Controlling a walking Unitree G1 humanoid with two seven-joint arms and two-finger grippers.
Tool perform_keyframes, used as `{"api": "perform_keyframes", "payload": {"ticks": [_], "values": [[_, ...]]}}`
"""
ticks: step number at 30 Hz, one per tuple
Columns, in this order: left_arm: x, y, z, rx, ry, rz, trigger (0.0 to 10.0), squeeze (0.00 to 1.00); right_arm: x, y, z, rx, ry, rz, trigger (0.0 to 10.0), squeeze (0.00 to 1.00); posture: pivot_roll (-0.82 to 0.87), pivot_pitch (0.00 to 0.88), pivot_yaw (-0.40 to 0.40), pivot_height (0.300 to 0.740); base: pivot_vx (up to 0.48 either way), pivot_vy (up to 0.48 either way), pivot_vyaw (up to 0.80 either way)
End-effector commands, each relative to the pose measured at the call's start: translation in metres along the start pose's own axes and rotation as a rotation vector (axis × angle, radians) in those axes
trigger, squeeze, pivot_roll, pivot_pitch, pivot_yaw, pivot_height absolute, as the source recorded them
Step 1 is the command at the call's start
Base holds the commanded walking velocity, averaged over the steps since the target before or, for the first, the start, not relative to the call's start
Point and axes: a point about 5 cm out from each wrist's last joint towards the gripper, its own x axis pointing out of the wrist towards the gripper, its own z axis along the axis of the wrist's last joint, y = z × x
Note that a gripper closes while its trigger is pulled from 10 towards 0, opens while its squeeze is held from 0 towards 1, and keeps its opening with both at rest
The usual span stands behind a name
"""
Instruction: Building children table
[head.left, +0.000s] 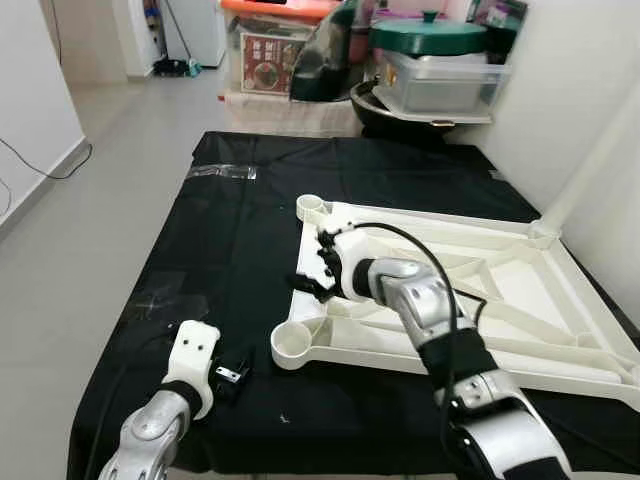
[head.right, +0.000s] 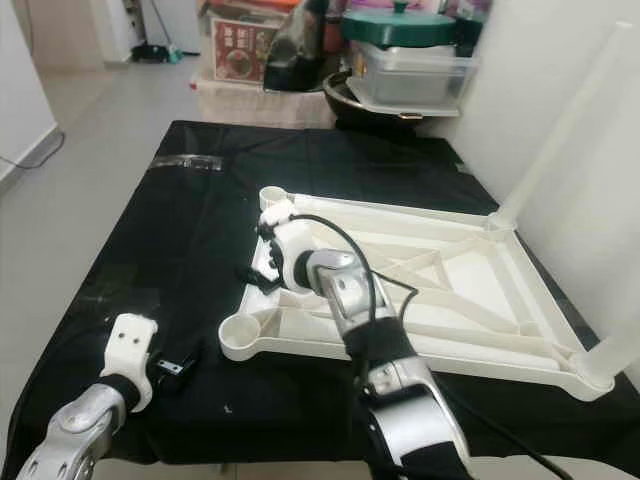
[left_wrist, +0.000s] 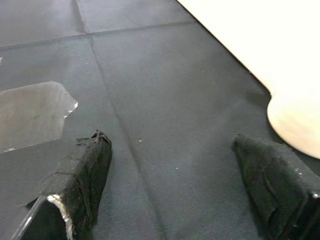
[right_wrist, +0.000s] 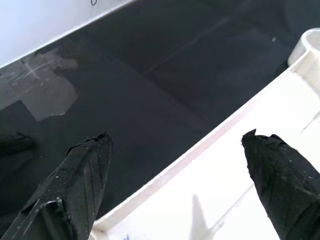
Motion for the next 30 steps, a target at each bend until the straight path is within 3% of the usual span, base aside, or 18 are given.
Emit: {"api": "perform_keyframes", "payload": {"ticks": [1, 2, 3, 4, 5, 6, 8, 14, 19, 26, 30], "values": [[-0.001, -0.001, -0.007, -0.002, 0.036, 0.0, 10.0, 0.0, 0.005, -0.004, -0.001, 0.102, 0.001, -0.083, 10.0, 1.0, 0.06, 0.0, -0.095, 0.74, 0.0, 0.0, 0.0], [-0.001, -0.001, -0.007, -0.002, 0.036, 0.0, 10.0, 0.0, 0.005, -0.004, -0.001, 0.102, 0.001, -0.083, 10.0, 1.0, 0.06, 0.0, -0.095, 0.74, 0.0, 0.0, 0.0], [-0.001, 0.0, -0.007, -0.001, 0.036, 0.003, 10.0, 0.0, 0.012, 0.0, -0.004, 0.188, 0.005, -0.138, 10.0, 1.0, 0.06, 0.0, -0.099, 0.74, 0.0, 0.0, 0.0], [-0.001, 0.0, -0.007, -0.001, 0.036, 0.003, 10.0, 0.0, 0.012, 0.0, -0.004, 0.188, 0.005, -0.138, 10.0, 1.0, 0.06, 0.0, -0.099, 0.74, 0.0, 0.0, 0.0], [-0.001, 0.001, -0.008, 0.0, 0.037, 0.009, 10.0, 0.0, 0.021, 0.004, -0.012, 0.272, 0.024, -0.213, 10.0, 1.0, 0.07, 0.0, -0.107, 0.74, 0.0, 0.0, 0.0], [-0.001, 0.001, -0.008, 0.0, 0.037, 0.009, 10.0, 0.0, 0.021, 0.004, -0.012, 0.272, 0.024, -0.213, 10.0, 1.0, 0.07, 0.0, -0.107, 0.74, 0.0, 0.0, 0.0], [-0.001, 0.0, -0.009, -0.002, 0.038, 0.016, 10.0, 0.0, 0.027, 0.003, -0.03, 0.347, 0.065, -0.334, 10.0, 1.0, 0.07, 0.0, -0.116, 0.74, 0.0, 0.0, 0.0], [-0.001, -0.001, -0.009, -0.005, 0.036, 0.017, 10.0, 0.0, 0.028, -0.002, -0.04, 0.372, 0.091, -0.405, 10.0, 1.0, 0.07, 0.0, -0.118, 0.74, 0.0, 0.0, 0.0], [-0.002, 0.0, -0.01, -0.005, 0.038, 0.025, 10.0, 0.0, 0.022, -0.016, -0.06, 0.427, 0.155, -0.541, 10.0, 1.0, 0.07, 0.0, -0.122, 0.74, 0.0, 0.0, 0.0], [-0.001, -0.002, -0.011, -0.003, 0.041, 0.021, 10.0, 0.0, 0.027, -0.004, -0.073, 0.456, 0.228, -0.486, 10.0, 1.0, 0.07, 0.0, -0.119, 0.74, 0.0, 0.0, 0.0], [0.001, -0.003, -0.01, 0.0, 0.039, 0.017, 10.0, 0.0, 0.034, 0.009, -0.078, 0.402, 0.272, -0.416, 10.0, 1.0, 0.07, 0.0, -0.121, 0.74, 0.0, 0.0, 0.0]]}}
